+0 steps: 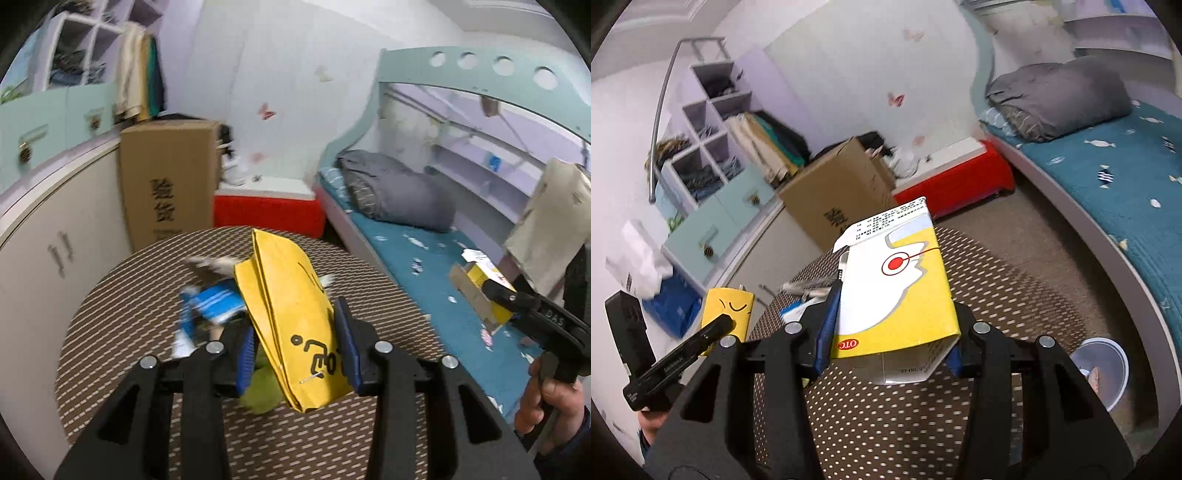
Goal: Collect trash
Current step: 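Carry the box and yellow bag to the blue bin and release them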
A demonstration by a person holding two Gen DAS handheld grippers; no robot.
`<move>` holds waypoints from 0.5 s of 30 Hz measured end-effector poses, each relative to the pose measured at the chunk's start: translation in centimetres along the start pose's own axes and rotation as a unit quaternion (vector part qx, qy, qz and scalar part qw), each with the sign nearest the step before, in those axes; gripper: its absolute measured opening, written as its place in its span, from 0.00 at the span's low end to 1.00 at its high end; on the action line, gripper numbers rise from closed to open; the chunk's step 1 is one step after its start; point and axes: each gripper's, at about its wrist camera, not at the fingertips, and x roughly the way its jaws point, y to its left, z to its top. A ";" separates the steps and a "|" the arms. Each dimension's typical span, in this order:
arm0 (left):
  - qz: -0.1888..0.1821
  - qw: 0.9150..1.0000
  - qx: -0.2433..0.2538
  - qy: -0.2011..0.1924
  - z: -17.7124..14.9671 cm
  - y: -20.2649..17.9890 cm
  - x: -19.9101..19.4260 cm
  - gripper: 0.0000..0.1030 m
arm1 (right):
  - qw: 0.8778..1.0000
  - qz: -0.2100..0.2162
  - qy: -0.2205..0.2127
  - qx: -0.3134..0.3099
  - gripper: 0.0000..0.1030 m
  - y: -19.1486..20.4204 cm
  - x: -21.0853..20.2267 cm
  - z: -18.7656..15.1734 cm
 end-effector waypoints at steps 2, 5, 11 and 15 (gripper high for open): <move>-0.017 1.000 0.012 0.000 0.5 -2.0 0.6 0.37 | 1.000 -0.012 -0.010 0.007 0.45 -1.4 -1.1 0.5; -0.040 0.999 0.028 0.003 0.7 -5.1 1.7 0.37 | 0.999 -0.030 -0.023 0.024 0.45 -3.8 -2.7 1.0; -0.094 0.993 0.059 0.025 0.5 -11.6 5.0 0.37 | 0.994 -0.074 -0.041 0.073 0.45 -9.5 -5.3 1.1; -0.117 0.989 0.076 0.039 -0.1 -15.1 6.9 0.37 | 0.989 -0.104 -0.043 0.099 0.45 -13.0 -6.3 0.8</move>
